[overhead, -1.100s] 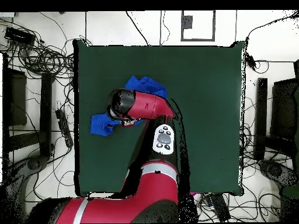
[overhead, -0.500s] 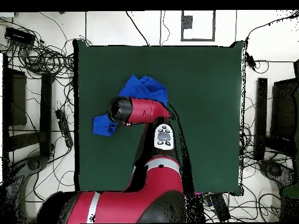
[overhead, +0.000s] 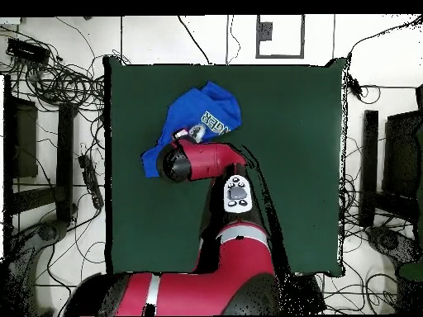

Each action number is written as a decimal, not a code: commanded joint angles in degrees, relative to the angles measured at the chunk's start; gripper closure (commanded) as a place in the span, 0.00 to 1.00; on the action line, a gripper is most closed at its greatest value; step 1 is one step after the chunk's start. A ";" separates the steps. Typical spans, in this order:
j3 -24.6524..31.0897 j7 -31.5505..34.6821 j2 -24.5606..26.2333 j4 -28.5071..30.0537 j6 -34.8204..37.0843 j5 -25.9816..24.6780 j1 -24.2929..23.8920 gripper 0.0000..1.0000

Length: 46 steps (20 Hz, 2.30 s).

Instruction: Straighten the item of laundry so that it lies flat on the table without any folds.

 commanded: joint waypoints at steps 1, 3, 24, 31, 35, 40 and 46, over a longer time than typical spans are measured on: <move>9.29 -5.64 1.61 0.11 -10.25 -6.09 -4.22 1.00; 10.54 -5.75 1.78 -0.16 -10.57 -7.61 -5.17 1.00; 33.34 -10.58 8.54 -4.63 -8.92 -20.50 -16.72 1.00; 44.34 -11.90 11.19 -4.14 -4.38 -21.33 -21.14 1.00; 48.27 -13.34 12.95 -4.05 -2.72 -21.84 -23.10 1.00; 51.76 -13.92 14.15 -3.01 -1.32 -21.63 -24.49 1.00; 41.80 -5.77 5.17 -0.28 12.19 -14.00 -20.40 1.00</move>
